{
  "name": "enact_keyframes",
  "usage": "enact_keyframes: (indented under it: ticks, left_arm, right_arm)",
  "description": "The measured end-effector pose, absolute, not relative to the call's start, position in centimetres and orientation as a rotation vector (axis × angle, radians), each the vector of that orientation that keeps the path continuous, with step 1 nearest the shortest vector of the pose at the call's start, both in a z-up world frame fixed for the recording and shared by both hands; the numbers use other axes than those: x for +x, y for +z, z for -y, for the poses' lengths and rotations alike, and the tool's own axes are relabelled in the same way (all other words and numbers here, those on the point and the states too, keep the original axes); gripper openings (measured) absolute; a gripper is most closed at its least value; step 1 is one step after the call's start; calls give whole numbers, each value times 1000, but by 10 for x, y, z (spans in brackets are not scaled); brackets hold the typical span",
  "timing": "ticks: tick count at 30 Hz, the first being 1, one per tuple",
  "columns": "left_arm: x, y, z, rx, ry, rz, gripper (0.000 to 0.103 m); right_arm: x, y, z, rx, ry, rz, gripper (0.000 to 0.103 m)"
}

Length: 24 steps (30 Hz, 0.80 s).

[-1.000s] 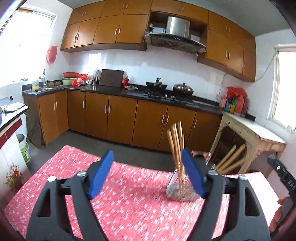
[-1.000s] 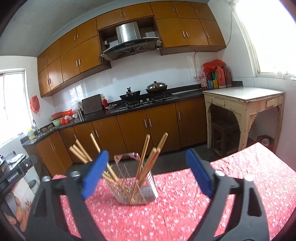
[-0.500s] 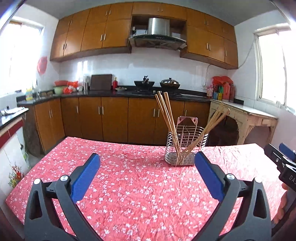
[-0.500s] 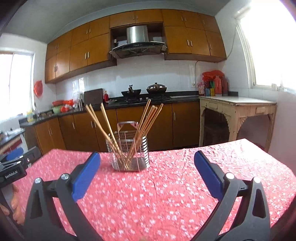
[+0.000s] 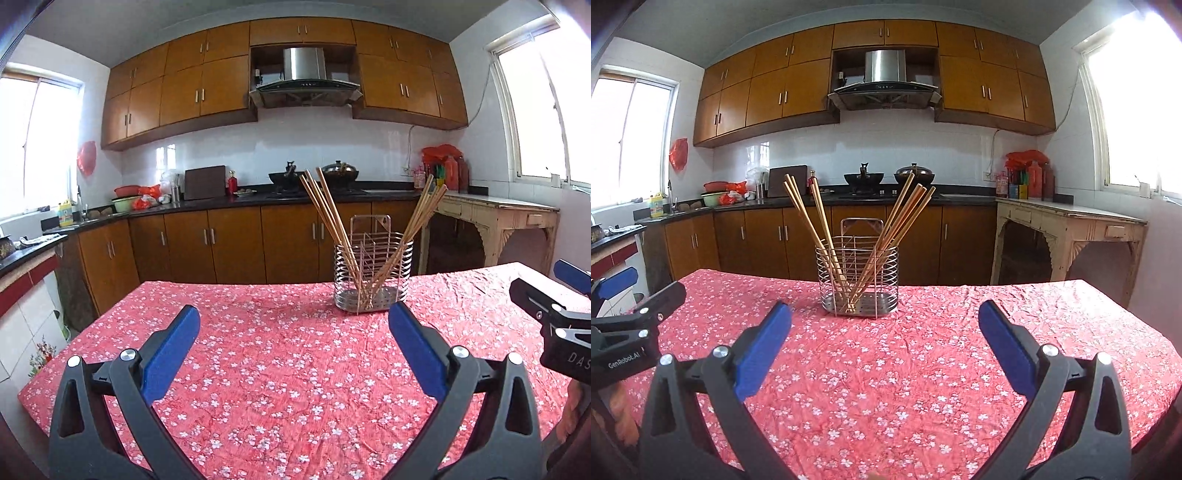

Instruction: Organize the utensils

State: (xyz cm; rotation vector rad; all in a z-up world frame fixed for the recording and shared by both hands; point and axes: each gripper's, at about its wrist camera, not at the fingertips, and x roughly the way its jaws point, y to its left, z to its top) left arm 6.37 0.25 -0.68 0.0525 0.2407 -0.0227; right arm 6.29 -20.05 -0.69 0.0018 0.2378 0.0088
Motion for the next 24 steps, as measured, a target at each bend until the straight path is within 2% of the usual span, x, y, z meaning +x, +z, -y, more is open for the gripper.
enact_keyframes:
  ticks: [24]
  left_arm:
    - [67, -15, -14, -5, -18, -245, 101]
  right_arm:
    - [68, -23, 206, 12, 1, -217, 99]
